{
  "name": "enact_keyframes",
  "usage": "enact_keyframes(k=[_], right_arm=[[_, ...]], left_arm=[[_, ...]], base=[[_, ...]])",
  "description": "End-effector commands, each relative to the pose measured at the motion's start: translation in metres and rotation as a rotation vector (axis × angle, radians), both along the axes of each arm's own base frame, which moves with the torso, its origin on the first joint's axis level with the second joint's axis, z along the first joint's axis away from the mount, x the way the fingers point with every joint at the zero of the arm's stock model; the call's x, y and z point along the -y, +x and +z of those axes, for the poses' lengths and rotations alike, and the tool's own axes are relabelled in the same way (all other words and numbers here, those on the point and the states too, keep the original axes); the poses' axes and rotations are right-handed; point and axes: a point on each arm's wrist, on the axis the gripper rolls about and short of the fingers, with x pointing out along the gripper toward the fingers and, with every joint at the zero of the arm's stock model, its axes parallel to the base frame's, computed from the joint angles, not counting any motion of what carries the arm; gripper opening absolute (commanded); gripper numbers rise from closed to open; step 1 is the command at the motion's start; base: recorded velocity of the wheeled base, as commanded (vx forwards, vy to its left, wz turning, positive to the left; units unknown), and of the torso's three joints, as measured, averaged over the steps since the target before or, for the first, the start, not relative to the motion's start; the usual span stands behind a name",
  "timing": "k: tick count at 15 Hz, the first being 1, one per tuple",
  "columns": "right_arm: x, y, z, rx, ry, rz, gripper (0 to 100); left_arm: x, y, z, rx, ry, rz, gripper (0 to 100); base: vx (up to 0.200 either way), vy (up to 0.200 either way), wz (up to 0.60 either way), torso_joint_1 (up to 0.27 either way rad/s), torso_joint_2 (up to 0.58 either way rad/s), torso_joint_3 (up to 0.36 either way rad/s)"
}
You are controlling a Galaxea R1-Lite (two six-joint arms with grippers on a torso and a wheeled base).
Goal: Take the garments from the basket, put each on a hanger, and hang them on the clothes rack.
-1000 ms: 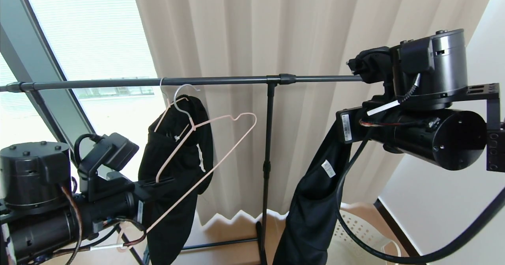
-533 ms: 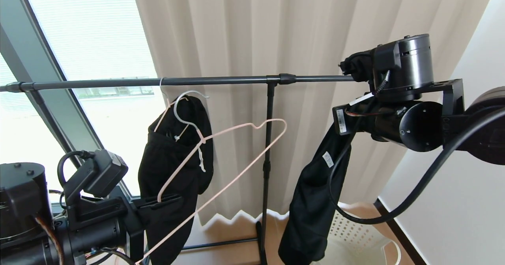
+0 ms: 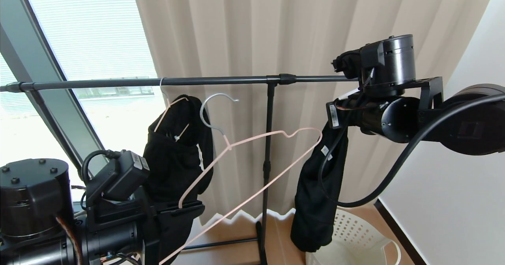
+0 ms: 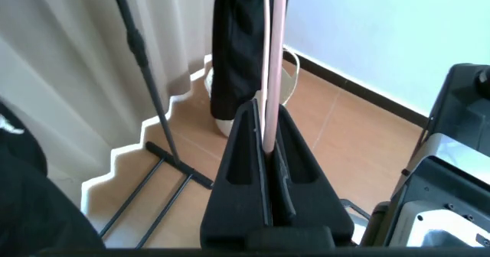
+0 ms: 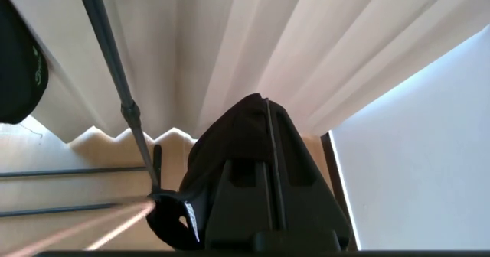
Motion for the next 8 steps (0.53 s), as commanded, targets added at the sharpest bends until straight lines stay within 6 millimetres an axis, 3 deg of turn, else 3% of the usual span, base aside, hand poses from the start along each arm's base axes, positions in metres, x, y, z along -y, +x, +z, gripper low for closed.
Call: enact_keyframes(k=[1,8], right_arm=[[-0.002,0.003,-0.004,-0.006,-0.006,0.001,0],[-0.007,-0.001,-0.006,-0.013,-0.011,0.013,0]], left_arm=[[0.006,0.003,-0.004,-0.023,0.004,-0.032,0],[0.021,0.03,0.0,-0.028,-0.034,-0.016,0]], base=[[0.0,0.0,0.0,0.0,0.0,0.0],[0.0,0.0,0.0,0.0,0.0,0.0]])
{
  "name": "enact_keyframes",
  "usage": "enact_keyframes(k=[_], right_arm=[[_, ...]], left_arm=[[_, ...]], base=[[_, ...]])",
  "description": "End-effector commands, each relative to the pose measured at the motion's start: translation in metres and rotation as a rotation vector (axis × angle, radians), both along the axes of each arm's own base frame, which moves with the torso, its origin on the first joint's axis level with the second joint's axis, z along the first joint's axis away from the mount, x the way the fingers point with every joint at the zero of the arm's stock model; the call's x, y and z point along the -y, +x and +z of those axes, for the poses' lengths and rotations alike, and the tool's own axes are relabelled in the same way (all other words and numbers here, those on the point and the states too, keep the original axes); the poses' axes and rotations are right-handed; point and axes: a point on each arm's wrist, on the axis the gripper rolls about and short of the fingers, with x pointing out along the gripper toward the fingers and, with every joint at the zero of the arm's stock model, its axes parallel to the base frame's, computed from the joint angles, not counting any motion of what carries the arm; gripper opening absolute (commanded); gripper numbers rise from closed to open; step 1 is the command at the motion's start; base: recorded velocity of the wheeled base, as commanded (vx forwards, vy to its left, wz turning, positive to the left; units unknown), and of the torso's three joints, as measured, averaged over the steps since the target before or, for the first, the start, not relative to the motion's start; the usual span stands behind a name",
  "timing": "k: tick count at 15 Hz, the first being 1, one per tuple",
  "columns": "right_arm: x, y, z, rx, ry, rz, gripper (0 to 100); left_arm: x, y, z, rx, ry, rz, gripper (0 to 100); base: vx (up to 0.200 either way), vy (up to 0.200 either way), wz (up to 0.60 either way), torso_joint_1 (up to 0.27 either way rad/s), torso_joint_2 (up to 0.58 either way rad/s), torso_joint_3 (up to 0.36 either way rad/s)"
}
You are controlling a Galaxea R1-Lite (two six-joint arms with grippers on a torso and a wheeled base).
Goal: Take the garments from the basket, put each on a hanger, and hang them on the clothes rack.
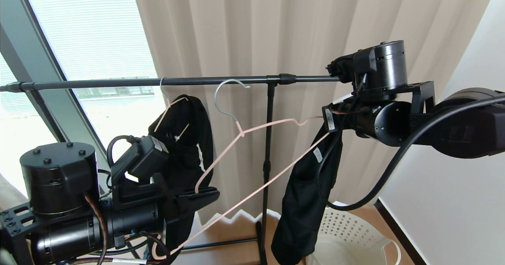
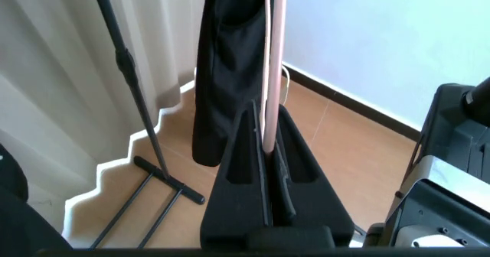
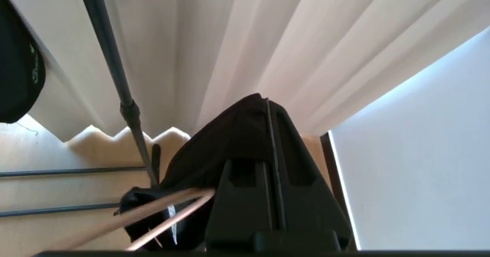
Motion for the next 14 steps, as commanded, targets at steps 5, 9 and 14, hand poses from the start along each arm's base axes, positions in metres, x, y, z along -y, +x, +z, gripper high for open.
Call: enact_keyframes(k=[5,9,14], right_arm=[[-0.02,-0.02,-0.001,0.015,-0.017,0.022,0],[-0.02,-0.039,0.007,0.032,-0.008,0.05,0],[-0.032,-0.058,0.01,0.04,0.004,0.101,0]], left_arm=[[0.008,0.018,-0.009,0.008,-0.009,0.011,0],[0.01,0.023,-0.011,0.009,0.001,0.05,0],[0.012,0.024,-0.008,0.021,-0.005,0.049,0]], base=[[0.0,0.0,0.0,0.0,0.0,0.0],[0.0,0.0,0.0,0.0,0.0,0.0],[0.0,0.0,0.0,0.0,0.0,0.0]])
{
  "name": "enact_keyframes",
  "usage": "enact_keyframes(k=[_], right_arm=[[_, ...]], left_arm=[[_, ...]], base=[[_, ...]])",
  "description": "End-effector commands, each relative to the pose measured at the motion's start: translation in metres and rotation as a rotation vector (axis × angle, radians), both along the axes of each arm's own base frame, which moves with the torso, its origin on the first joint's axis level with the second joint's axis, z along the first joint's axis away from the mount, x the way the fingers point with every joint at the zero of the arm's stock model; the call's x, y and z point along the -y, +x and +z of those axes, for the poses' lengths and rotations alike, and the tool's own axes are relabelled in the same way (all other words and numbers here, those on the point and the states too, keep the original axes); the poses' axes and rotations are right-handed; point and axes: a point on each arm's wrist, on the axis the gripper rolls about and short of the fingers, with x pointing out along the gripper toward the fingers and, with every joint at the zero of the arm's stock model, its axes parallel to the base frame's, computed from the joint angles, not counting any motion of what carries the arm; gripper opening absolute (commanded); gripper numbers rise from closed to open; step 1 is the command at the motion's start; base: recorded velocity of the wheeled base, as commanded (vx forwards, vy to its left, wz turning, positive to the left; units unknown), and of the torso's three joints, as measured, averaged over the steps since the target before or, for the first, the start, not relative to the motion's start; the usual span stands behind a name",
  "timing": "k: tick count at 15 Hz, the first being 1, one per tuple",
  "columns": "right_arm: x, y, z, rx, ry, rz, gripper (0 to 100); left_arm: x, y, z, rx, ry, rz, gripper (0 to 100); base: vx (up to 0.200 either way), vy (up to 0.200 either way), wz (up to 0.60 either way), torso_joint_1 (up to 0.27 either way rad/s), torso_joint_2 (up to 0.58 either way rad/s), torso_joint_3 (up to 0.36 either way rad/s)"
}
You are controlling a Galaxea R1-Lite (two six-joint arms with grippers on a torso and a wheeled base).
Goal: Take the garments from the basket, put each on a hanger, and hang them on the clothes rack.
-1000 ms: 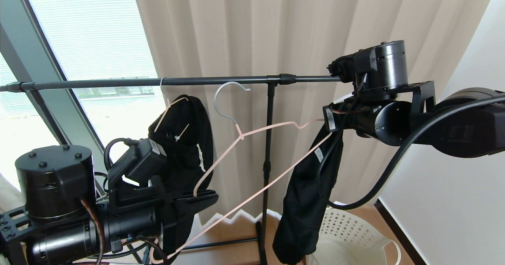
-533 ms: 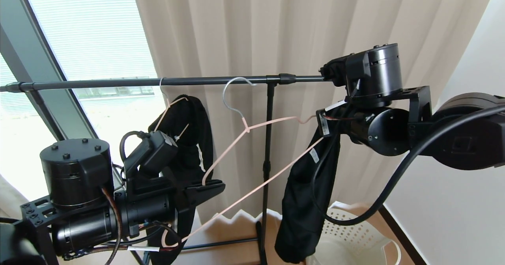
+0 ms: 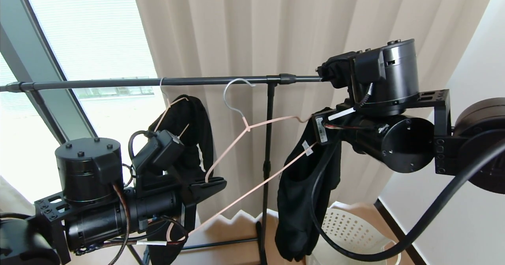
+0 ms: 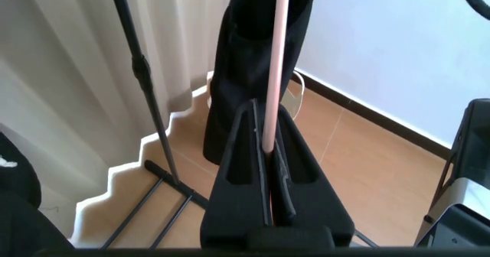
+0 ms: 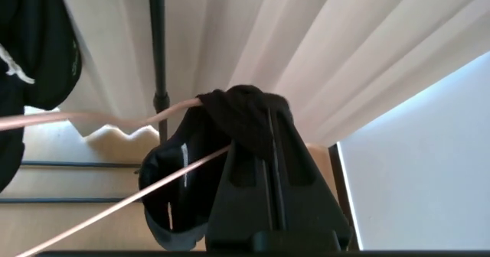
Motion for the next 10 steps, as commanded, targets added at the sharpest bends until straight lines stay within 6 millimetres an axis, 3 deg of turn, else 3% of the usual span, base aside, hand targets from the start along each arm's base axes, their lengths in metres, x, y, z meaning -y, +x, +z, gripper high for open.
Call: enact_keyframes(k=[1,10], right_arm=[[-0.004,-0.011,0.004,0.009,0.015,0.03,0],[-0.039,-0.051,0.014,0.064,0.091,0.193,0]], left_arm=[[0.001,0.001,0.001,0.003,-0.004,-0.001,0],[0.003,-0.002,0.0,0.002,0.0,-0.014,0]], base=[[0.0,0.0,0.0,0.0,0.0,0.0],[0.0,0.0,0.0,0.0,0.0,0.0]])
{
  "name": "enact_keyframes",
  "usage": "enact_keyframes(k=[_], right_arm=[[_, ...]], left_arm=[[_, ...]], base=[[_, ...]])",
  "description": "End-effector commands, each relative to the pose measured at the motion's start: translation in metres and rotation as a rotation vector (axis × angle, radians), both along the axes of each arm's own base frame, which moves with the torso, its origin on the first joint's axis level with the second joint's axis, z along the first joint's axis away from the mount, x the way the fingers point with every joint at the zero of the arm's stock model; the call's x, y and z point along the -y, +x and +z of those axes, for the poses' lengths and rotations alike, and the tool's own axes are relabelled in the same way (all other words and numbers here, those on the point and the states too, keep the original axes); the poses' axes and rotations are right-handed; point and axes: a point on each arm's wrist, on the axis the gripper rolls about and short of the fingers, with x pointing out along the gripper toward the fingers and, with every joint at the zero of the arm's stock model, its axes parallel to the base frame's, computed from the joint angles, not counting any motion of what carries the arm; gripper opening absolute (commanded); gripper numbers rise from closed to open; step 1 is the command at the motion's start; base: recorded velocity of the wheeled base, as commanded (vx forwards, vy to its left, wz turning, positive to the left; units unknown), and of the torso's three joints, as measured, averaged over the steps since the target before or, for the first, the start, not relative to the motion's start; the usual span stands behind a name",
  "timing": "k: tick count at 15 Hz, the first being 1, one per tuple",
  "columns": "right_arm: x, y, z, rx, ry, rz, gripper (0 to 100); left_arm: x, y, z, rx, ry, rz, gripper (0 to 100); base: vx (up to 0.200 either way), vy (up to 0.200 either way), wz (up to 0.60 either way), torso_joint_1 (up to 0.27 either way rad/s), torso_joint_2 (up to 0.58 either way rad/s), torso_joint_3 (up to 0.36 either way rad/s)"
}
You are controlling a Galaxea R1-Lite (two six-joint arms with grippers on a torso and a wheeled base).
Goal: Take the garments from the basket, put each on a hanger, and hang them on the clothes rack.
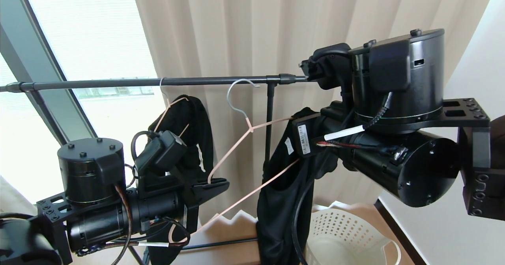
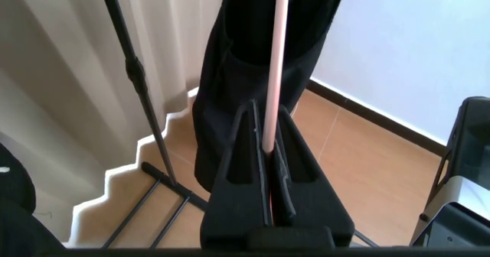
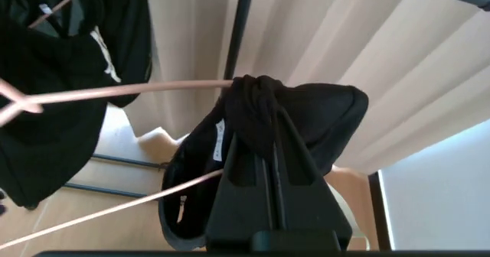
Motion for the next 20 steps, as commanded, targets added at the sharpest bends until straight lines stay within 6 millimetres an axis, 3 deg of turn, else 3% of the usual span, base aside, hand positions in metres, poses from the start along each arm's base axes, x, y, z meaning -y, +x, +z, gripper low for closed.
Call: enact_keyframes(k=[1,12,16,17,20], right_arm=[[-0.009,-0.007,0.002,0.018,0.023,0.034,0],[-0.046,-0.024,0.006,0.038,0.059,0.136,0],[-0.046,-0.024,0.006,0.05,0.078,0.134,0],[-0.046,-0.024,0.007,0.051,0.08,0.134,100],[-0.034,-0.021,0.018,0.069,0.115,0.092,100]], left_arm=[[-0.001,0.0,0.0,0.001,0.0,0.001,0],[0.0,-0.001,0.001,0.009,-0.001,-0.003,0],[0.0,-0.001,0.004,0.044,-0.022,-0.002,0],[0.0,-0.001,0.003,0.044,-0.023,-0.004,0],[-0.003,-0.005,0.001,0.038,-0.016,-0.004,0]], base=[[0.0,0.0,0.0,0.0,0.0,0.0],[0.0,0.0,0.0,0.0,0.0,0.0],[0.0,0.0,0.0,0.0,0.0,0.0],[0.0,0.0,0.0,0.0,0.0,0.0],[0.0,0.0,0.0,0.0,0.0,0.0]])
